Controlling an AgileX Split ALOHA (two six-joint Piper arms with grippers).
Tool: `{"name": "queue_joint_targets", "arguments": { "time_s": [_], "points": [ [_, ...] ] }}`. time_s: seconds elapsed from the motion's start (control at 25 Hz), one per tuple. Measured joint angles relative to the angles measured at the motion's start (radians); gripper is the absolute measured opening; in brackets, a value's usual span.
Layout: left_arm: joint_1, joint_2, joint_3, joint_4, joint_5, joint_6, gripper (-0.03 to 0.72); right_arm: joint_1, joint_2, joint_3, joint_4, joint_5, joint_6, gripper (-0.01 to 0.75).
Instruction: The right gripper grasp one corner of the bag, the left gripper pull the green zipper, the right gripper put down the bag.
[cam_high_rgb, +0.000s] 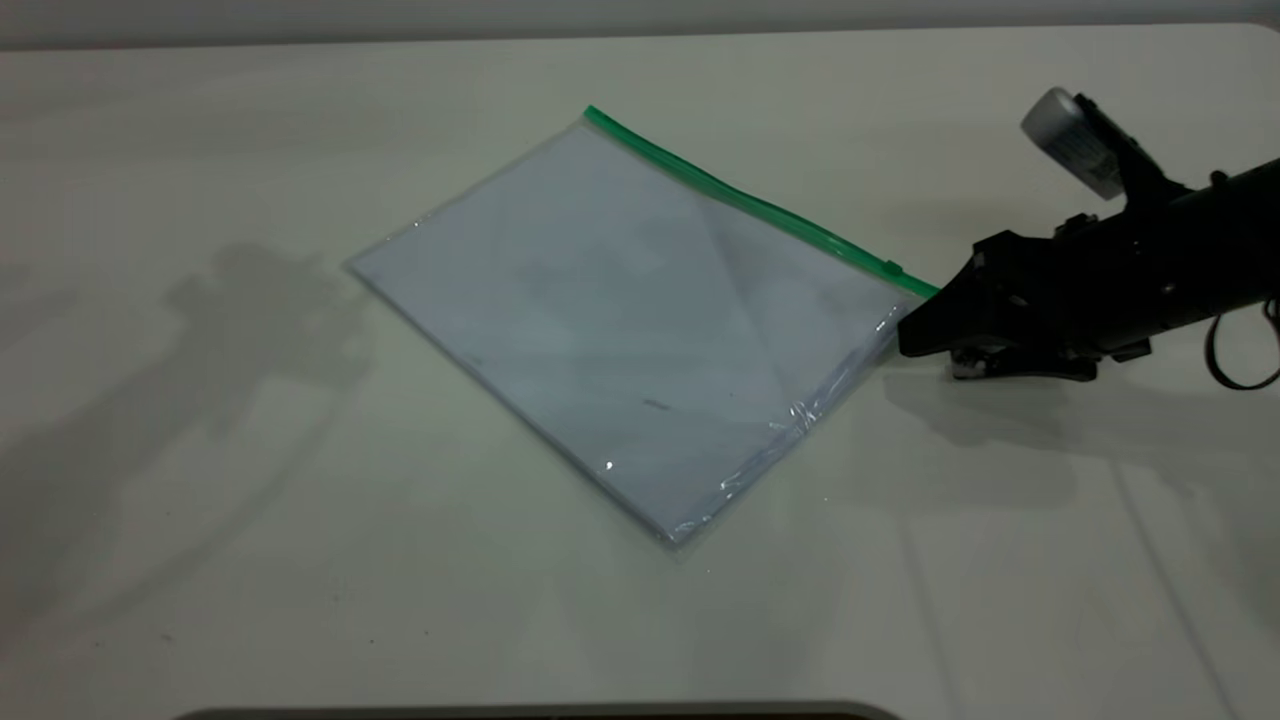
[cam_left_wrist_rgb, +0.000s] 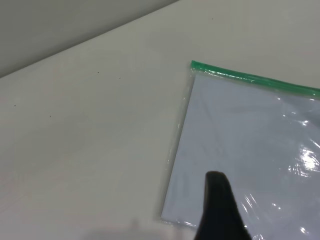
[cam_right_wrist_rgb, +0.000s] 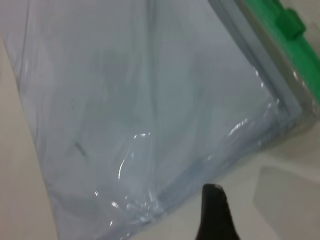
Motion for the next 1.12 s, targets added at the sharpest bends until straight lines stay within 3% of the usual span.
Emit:
{"name": "queue_joint_targets", "arguments": {
  "time_s": [0.64, 0.92, 1.12],
  "points": [
    [-0.001, 0.000, 0.000, -0.006, -0.011, 0.002, 0.555, 0.007, 0.094, -0.126, 0.001, 0.098, -0.065, 0.556],
    [-0.001, 0.000, 0.000, -0.006, -0.021, 0.002, 0.555, 0.071, 0.129, -0.158, 0.002, 0.125, -0.078, 0.555],
    [-0.001, 0.000, 0.000, -0.008, -0.027, 0.002, 0.555, 0.078, 0.145, -0.184, 0.001, 0.136, -0.077, 0.488]
  ]
}}
